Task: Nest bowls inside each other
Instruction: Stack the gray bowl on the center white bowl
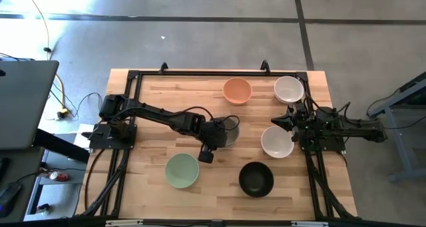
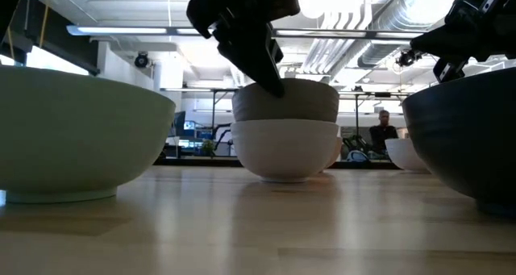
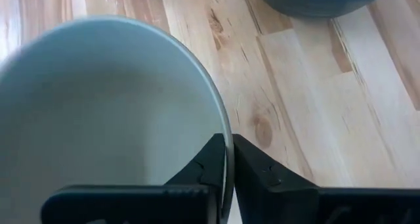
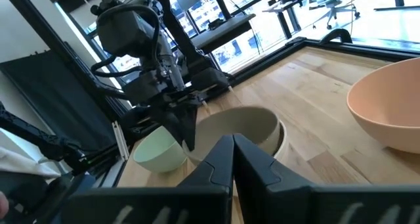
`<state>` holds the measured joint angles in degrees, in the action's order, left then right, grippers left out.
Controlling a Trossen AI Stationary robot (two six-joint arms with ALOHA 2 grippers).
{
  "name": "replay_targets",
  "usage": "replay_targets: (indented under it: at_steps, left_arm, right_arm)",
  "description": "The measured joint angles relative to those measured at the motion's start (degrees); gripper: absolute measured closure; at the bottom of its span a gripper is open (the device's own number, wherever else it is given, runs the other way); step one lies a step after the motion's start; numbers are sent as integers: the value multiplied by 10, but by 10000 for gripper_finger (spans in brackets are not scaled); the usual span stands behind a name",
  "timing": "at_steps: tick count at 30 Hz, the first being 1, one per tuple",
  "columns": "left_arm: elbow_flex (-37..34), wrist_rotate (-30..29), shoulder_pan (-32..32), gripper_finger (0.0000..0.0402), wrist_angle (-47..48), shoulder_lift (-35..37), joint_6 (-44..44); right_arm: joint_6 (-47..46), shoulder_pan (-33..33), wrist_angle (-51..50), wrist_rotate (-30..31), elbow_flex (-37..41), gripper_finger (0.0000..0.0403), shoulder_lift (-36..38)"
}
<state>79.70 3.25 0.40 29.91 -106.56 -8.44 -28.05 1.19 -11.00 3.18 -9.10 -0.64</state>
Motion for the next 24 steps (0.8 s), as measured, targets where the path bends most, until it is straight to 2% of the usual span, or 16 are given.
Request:
replay_targets:
  at_steps: [8, 12, 16, 21, 24]
  left_arm:
    - [0, 0, 0, 312, -2, 0, 10]
    - [0, -25, 0, 298, -2, 0, 16]
    - [0, -37, 0, 322, -2, 0, 11]
    - [0, -34, 0, 386, -2, 0, 4]
    - [0, -26, 0, 394, -1, 0, -1]
  right_arm:
    - [0, 0, 0, -2, 0, 402, 0]
    - [0, 0, 0, -2, 0, 402, 0]
    - [0, 0, -1, -2, 0, 402, 0]
    - [0, 0, -5, -2, 0, 402, 0]
    - [0, 0, -5, -2, 0, 402, 0]
